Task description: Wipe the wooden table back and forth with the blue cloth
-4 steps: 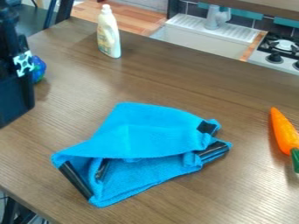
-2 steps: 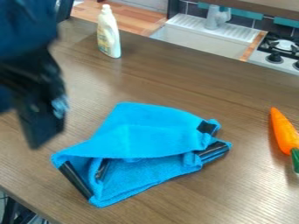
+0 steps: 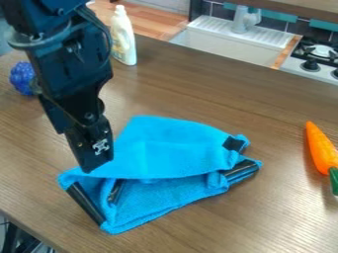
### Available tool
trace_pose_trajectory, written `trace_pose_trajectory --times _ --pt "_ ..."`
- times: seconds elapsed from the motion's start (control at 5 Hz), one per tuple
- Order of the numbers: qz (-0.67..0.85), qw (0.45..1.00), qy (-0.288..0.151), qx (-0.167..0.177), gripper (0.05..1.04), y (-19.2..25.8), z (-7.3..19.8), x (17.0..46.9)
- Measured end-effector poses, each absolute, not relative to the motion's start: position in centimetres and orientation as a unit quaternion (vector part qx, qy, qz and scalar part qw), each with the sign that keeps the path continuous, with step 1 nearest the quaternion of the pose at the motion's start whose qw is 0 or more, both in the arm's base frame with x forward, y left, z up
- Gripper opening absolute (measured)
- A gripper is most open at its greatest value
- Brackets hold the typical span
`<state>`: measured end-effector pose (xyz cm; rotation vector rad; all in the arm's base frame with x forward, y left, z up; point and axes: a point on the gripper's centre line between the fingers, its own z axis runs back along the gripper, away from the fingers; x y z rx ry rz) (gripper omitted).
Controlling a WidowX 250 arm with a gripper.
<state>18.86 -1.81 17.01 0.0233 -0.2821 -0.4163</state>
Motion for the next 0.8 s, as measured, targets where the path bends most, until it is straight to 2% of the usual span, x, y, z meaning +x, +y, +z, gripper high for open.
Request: trace_pose_trajectory --times 0.4,0.6,0.8 --pt "-0.226 0.960 -0.162 -0.024 1.000 -2.5 15.1 23.3" --pt "-0.235 0.958 -0.155 -0.052 1.000 -3.5 13.0 26.1" --pt "-0.248 0.957 -0.148 -0.044 1.000 -4.4 11.2 27.2"
